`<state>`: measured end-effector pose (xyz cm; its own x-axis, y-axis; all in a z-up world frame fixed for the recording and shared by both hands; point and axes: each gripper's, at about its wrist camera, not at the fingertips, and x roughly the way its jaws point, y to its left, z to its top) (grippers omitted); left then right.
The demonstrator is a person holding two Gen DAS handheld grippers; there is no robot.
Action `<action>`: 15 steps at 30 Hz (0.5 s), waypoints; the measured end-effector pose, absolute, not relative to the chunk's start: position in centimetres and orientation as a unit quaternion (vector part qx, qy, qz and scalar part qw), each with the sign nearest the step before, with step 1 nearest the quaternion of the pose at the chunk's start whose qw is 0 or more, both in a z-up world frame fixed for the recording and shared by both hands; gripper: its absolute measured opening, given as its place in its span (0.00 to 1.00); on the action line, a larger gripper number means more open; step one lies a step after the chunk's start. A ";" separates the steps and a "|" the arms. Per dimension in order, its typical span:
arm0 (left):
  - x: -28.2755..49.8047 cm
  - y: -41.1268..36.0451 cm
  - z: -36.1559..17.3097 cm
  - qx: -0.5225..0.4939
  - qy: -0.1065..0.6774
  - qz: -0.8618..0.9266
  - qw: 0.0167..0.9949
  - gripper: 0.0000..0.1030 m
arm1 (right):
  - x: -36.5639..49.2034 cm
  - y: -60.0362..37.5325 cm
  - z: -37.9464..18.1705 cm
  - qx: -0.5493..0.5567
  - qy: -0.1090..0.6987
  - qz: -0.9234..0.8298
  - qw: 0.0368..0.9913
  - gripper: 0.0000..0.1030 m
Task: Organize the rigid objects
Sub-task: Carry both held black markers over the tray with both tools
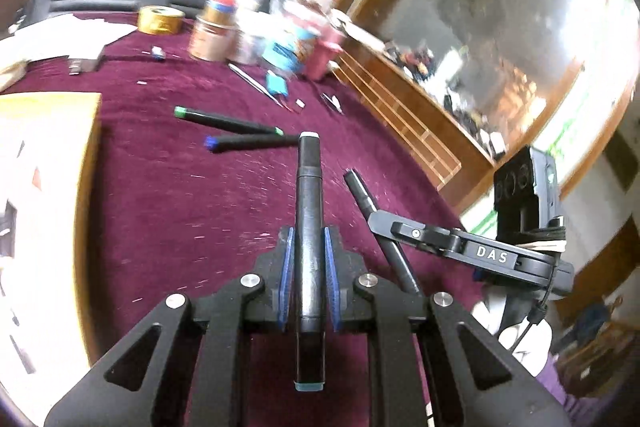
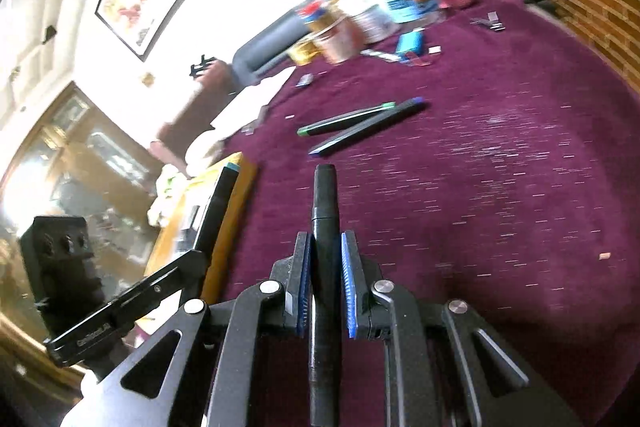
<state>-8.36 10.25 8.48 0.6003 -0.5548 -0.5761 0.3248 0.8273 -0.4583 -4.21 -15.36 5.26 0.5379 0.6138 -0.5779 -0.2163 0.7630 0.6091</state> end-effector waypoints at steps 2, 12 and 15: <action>-9.1 12.8 8.8 -0.171 0.361 -0.230 0.887 0.12 | -4.0 -13.6 5.6 0.244 0.416 0.266 0.835 0.13; -12.0 26.0 6.4 -0.243 0.355 -0.095 0.898 0.12 | -2.6 -3.3 6.4 0.225 0.446 0.351 0.792 0.13; -12.5 29.2 5.0 -0.263 0.358 -0.056 0.894 0.12 | -2.3 -0.1 6.0 0.209 0.461 0.363 0.782 0.13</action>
<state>-12.48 29.24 5.01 0.7371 -0.2878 -0.6114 -0.0887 0.8557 -0.5097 -2.26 -0.06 5.99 0.3108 0.7609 -0.5696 -0.3743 0.6488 0.6625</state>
